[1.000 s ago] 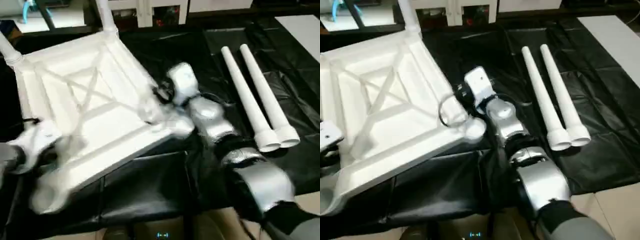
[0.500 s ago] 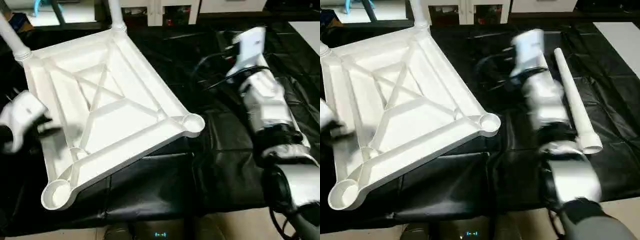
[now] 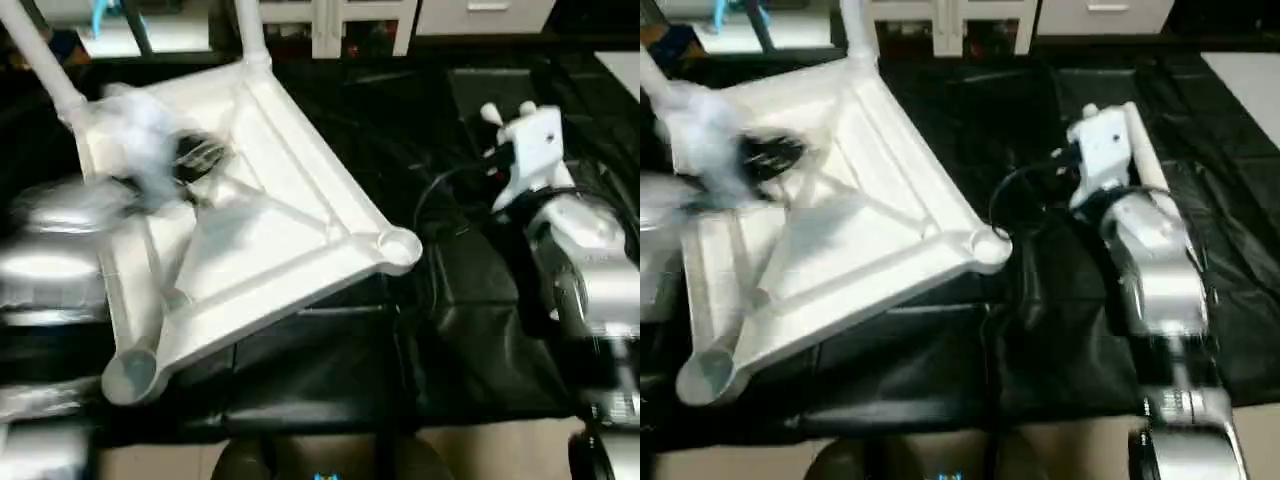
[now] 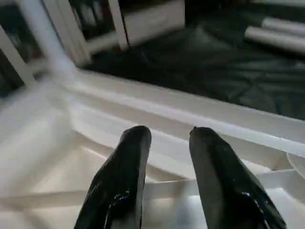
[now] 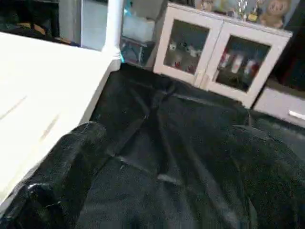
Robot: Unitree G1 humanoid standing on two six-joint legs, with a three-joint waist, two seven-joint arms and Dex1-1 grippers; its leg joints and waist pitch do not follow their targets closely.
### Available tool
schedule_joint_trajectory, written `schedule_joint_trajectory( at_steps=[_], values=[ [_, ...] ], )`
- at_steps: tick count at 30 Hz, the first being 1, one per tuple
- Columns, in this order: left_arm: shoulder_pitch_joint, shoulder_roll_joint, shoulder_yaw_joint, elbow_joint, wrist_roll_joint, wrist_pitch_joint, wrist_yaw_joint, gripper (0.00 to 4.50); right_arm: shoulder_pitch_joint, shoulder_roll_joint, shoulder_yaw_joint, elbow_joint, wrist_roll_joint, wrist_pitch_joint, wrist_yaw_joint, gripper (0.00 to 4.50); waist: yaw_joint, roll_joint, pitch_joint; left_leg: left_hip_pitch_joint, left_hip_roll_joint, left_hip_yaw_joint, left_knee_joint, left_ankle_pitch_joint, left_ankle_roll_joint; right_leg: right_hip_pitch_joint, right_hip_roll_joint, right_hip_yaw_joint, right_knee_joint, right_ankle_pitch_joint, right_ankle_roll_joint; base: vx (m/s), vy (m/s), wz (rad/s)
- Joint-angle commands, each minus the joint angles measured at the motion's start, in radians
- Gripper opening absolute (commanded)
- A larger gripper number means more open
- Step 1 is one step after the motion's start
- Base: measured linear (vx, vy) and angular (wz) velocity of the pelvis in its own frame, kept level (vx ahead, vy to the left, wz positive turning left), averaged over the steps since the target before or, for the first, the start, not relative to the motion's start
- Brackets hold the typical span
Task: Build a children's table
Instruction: Rotate table base, then pick table leg
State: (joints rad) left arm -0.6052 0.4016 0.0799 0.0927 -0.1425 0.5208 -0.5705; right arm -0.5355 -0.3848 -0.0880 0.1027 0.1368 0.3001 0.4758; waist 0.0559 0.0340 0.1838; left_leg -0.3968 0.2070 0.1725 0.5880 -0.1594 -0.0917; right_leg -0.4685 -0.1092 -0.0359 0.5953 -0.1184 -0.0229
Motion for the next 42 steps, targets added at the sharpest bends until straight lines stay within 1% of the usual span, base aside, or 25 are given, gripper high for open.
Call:
schedule_joint_trajectory(
  at_steps=[1, 2, 3, 4, 6, 8, 9, 11, 13, 14, 15, 16, 17, 18, 22, 27, 28, 31, 32, 33, 34, 37, 39, 40, 42],
  values=[
    [-0.034, -0.055, -0.021, 0.041, 0.045, -0.008, 0.122, 1.69, 0.034, -0.004, -0.020, -0.109, -0.031, 0.137, -0.078, 4.48, 0.002, 0.015, -0.109, 0.008, -0.021, 0.010, -0.058, -0.141, 0.059, 0.087, 0.006, 0.014, -0.046, -0.149, -0.201, 0.000, 0.000, 0.00],
    [-0.041, -0.081, -0.011, 0.037, 0.029, -0.006, 0.136, 1.69, 0.038, -0.006, -0.029, -0.130, -0.045, 0.177, -0.100, 4.48, 0.000, 0.010, -0.110, 0.008, -0.020, 0.013, -0.056, -0.129, 0.063, 0.085, 0.011, 0.014, -0.050, -0.129, -0.203, 0.000, 0.000, 0.00],
    [-0.048, -0.114, 0.004, 0.025, 0.002, 0.000, 0.148, 1.69, 0.041, -0.011, -0.042, -0.154, -0.049, 0.223, -0.117, 4.48, -0.005, 0.018, -0.112, 0.003, -0.024, 0.009, -0.053, -0.103, 0.067, 0.089, 0.012, 0.010, -0.044, -0.080, -0.222, 0.000, 0.000, 0.00],
    [-0.049, -0.143, 0.011, -0.004, -0.039, 0.014, 0.134, 1.69, 0.042, -0.020, -0.064, -0.178, -0.037, 0.285, -0.131, 4.48, -0.004, 0.022, -0.108, 0.005, -0.026, 0.010, -0.052, -0.104, 0.071, 0.088, 0.011, 0.010, -0.045, -0.067, -0.240, 0.000, 0.000, 0.00],
    [-0.045, -0.168, 0.011, -0.044, -0.078, 0.034, 0.115, 1.73, 0.040, -0.038, -0.085, -0.201, -0.028, 0.349, -0.138, 4.49, -0.004, 0.012, -0.108, 0.005, -0.024, 0.011, -0.053, -0.127, 0.084, 0.092, 0.010, 0.010, -0.048, -0.090, -0.253, 0.000, 0.000, 0.00],
    [-0.022, -0.184, -0.021, -0.114, -0.115, 0.056, 0.077, 1.73, 0.032, -0.065, -0.108, -0.230, -0.016, 0.455, -0.142, 4.49, -0.006, 0.032, -0.098, 0.005, -0.024, 0.012, -0.055, -0.154, 0.092, 0.088, 0.010, 0.007, -0.054, -0.142, -0.244, 0.000, 0.000, 0.00],
    [-0.017, -0.188, -0.030, -0.131, -0.123, 0.063, 0.068, 1.73, 0.031, -0.071, -0.113, -0.241, -0.012, 0.491, -0.145, 4.49, -0.007, 0.025, -0.098, 0.006, -0.025, 0.013, -0.054, -0.155, 0.098, 0.087, 0.010, 0.008, -0.058, -0.162, -0.238, 0.000, 0.000, 0.00],
    [0.021, -0.177, -0.080, -0.220, -0.160, 0.107, 0.004, 1.73, 0.015, -0.106, -0.111, -0.229, -0.008, 0.590, -0.138, 4.49, -0.010, 0.027, -0.094, 0.004, -0.026, 0.013, -0.055, -0.159, 0.102, 0.087, 0.009, 0.007, -0.064, -0.218, -0.220, 0.000, 0.000, 0.00],
    [0.043, -0.160, -0.108, -0.268, -0.179, 0.140, -0.031, 1.73, 0.004, -0.127, -0.106, -0.204, -0.007, 0.622, -0.125, 4.49, -0.015, 0.030, -0.092, 0.004, -0.023, 0.013, -0.055, -0.172, 0.095, 0.081, 0.008, 0.006, -0.069, -0.289, -0.196, 0.000, 0.000, 0.00],
    [0.067, -0.130, -0.141, -0.308, -0.186, 0.149, -0.068, 1.73, -0.011, -0.149, -0.090, -0.170, -0.018, 0.642, -0.113, 4.49, -0.018, 0.026, -0.091, 0.005, -0.024, 0.015, -0.056, -0.180, 0.093, 0.078, 0.010, 0.006, -0.073, -0.309, -0.186, 0.000, 0.000, 0.00],
    [0.074, -0.120, -0.151, -0.320, -0.187, 0.150, -0.079, 1.73, -0.016, -0.156, -0.084, -0.160, -0.022, 0.649, -0.110, 4.49, -0.023, 0.028, -0.091, 0.000, -0.024, 0.010, -0.058, -0.184, 0.086, 0.082, 0.007, 0.003, -0.069, -0.334, -0.173, 0.000, 0.000, 0.00],
    [0.092, -0.094, -0.171, -0.358, -0.210, 0.175, -0.108, 1.73, -0.031, -0.178, -0.064, -0.115, -0.038, 0.653, -0.100, 4.49, -0.026, 0.020, -0.089, 0.000, -0.024, 0.012, -0.059, -0.189, 0.084, 0.081, 0.008, 0.003, -0.075, -0.353, -0.162, 0.000, 0.000, 0.00],
    [0.106, -0.074, -0.185, -0.386, -0.227, 0.193, -0.130, 1.73, -0.044, -0.194, -0.049, -0.076, -0.055, 0.651, -0.098, 4.49, -0.029, 0.019, -0.089, 0.004, -0.023, 0.012, -0.059, -0.192, 0.074, 0.076, 0.009, 0.004, -0.076, -0.366, -0.154, 0.000, 0.000, 0.00],
    [0.114, -0.063, -0.192, -0.404, -0.241, 0.204, -0.142, 1.73, -0.055, -0.199, -0.048, -0.049, -0.054, 0.656, -0.093, 4.49, -0.030, 0.025, -0.089, 0.008, -0.022, 0.014, -0.057, -0.194, 0.069, 0.073, 0.009, 0.005, -0.075, -0.361, -0.158, 0.000, 0.000, 0.00],
    [0.154, 0.003, -0.208, -0.517, -0.322, 0.294, -0.207, 1.73, -0.121, -0.217, -0.040, 0.088, -0.040, 0.711, -0.076, 4.49, -0.032, 0.012, -0.090, 0.008, -0.021, 0.016, -0.056, -0.180, 0.071, 0.073, 0.009, 0.006, -0.071, -0.352, -0.170, 0.000, 0.000, 0.00],
    [0.158, 0.023, -0.209, -0.542, -0.332, 0.322, -0.218, 1.73, -0.162, -0.213, -0.020, 0.204, -0.005, 0.745, -0.009, 4.49, -0.029, 0.016, -0.093, 0.009, -0.021, 0.017, -0.051, -0.154, 0.086, 0.075, 0.011, 0.007, -0.062, -0.296, -0.193, 0.000, 0.000, 0.00],
    [0.157, 0.032, -0.208, -0.542, -0.330, 0.322, -0.211, 1.73, -0.179, -0.214, -0.008, 0.264, -0.002, 0.743, 0.018, 4.49, -0.028, 0.006, -0.097, 0.008, -0.021, 0.017, -0.050, -0.145, 0.090, 0.078, 0.009, 0.007, -0.059, -0.283, -0.198, 0.000, 0.000, 0.00],
    [0.157, 0.042, -0.203, -0.549, -0.338, 0.331, -0.200, 1.73, -0.198, -0.213, -0.003, 0.325, -0.001, 0.739, 0.039, 4.49, -0.025, 0.006, -0.100, 0.006, -0.020, 0.017, -0.047, -0.113, 0.099, 0.080, 0.008, 0.009, -0.054, -0.256, -0.210, 0.000, 0.000, 0.00],
    [0.158, 0.045, -0.201, -0.552, -0.341, 0.334, -0.198, 1.74, -0.202, -0.213, 0.000, 0.341, -0.001, 0.738, 0.044, 4.10, -0.025, 0.008, -0.099, 0.007, -0.020, 0.018, -0.048, -0.110, 0.101, 0.079, 0.008, 0.008, -0.054, -0.251, -0.214, 0.000, 0.000, 0.00],
    [0.159, 0.050, -0.199, -0.559, -0.346, 0.343, -0.195, 1.74, -0.213, -0.215, 0.005, 0.373, -0.004, 0.737, 0.049, 4.10, -0.024, 0.008, -0.099, 0.007, -0.019, 0.019, -0.047, -0.111, 0.102, 0.079, 0.009, 0.009, -0.055, -0.242, -0.219, 0.000, 0.000, 0.00],
    [0.161, 0.053, -0.198, -0.563, -0.347, 0.346, -0.194, 1.74, -0.219, -0.218, 0.010, 0.394, -0.012, 0.734, 0.047, 4.10, -0.024, 0.002, -0.099, 0.005, -0.019, 0.018, -0.048, -0.111, 0.102, 0.081, 0.008, 0.008, -0.052, -0.237, -0.224, 0.000, 0.000, 0.00],
    [0.164, 0.058, -0.198, -0.569, -0.342, 0.348, -0.190, 1.74, -0.232, -0.227, 0.020, 0.438, -0.023, 0.729, 0.044, 3.68, -0.023, 0.003, -0.098, 0.007, -0.018, 0.019, -0.048, -0.128, 0.097, 0.080, 0.008, 0.008, -0.055, -0.251, -0.223, 0.000, 0.000, 0.00],
    [0.164, 0.058, -0.195, -0.570, -0.345, 0.348, -0.188, 1.74, -0.241, -0.230, 0.021, 0.456, -0.027, 0.721, 0.039, 3.67, -0.023, 0.001, -0.097, 0.008, -0.018, 0.020, -0.048, -0.140, 0.091, 0.079, 0.008, 0.008, -0.057, -0.269, -0.219, 0.000, 0.000, 0.00],
    [0.164, 0.059, -0.195, -0.572, -0.346, 0.349, -0.185, 1.74, -0.249, -0.232, 0.021, 0.470, -0.029, 0.715, 0.042, 3.53, -0.023, -0.005, -0.097, 0.007, -0.019, 0.021, -0.048, -0.143, 0.090, 0.078, 0.008, 0.008, -0.058, -0.275, -0.216, 0.000, 0.000, 0.00],
    [0.164, 0.062, -0.196, -0.573, -0.347, 0.348, -0.180, 1.74, -0.263, -0.234, 0.012, 0.487, -0.030, 0.705, 0.043, 3.37, -0.022, 0.000, -0.096, 0.009, -0.018, 0.020, -0.048, -0.155, 0.083, 0.076, 0.007, 0.008, -0.059, -0.298, -0.209, 0.000, 0.000, 0.00]
  ],
)
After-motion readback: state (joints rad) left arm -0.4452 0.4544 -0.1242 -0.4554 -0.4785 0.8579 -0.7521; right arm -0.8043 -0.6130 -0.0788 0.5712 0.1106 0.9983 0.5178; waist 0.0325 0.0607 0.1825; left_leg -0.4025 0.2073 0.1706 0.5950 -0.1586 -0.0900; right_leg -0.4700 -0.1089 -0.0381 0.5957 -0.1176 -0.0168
